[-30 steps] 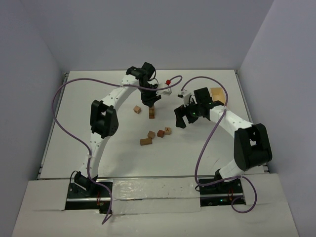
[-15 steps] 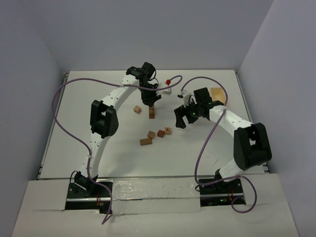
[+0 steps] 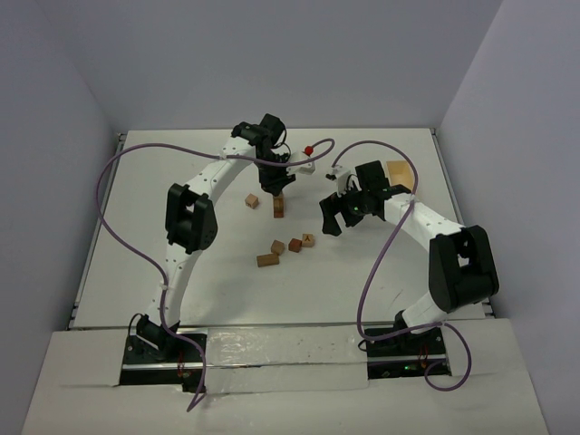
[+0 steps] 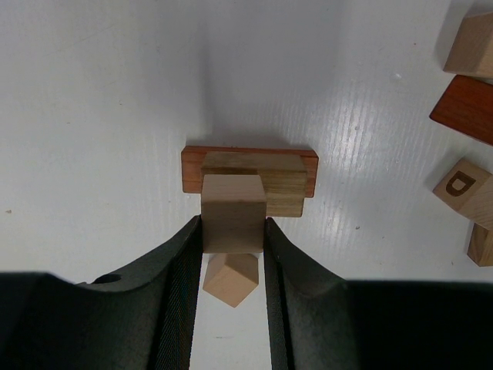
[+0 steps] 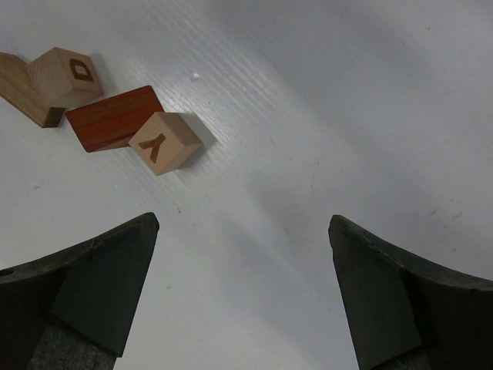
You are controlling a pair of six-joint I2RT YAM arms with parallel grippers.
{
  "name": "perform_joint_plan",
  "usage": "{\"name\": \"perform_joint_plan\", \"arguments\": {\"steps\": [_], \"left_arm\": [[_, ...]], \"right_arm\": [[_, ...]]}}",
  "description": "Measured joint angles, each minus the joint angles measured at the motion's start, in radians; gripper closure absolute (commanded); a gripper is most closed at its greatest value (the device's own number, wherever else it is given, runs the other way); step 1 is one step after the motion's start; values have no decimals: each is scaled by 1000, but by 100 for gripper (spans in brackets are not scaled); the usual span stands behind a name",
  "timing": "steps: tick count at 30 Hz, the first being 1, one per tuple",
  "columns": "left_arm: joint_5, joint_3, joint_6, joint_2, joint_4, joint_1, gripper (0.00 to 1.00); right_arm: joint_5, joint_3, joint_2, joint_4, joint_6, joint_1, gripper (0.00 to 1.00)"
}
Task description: Build the wood block tower
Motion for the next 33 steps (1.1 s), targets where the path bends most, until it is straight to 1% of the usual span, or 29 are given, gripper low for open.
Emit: {"name": "perform_joint_plan", "arguments": {"steps": [9, 33], "left_arm": [[-8, 0, -3, 9, 4, 0, 61], [-15, 0, -3, 9, 6, -5, 59]], "right_arm": [[-3, 0, 0, 0, 0, 0, 0], [-4, 0, 5, 0, 0, 0, 0]]}}
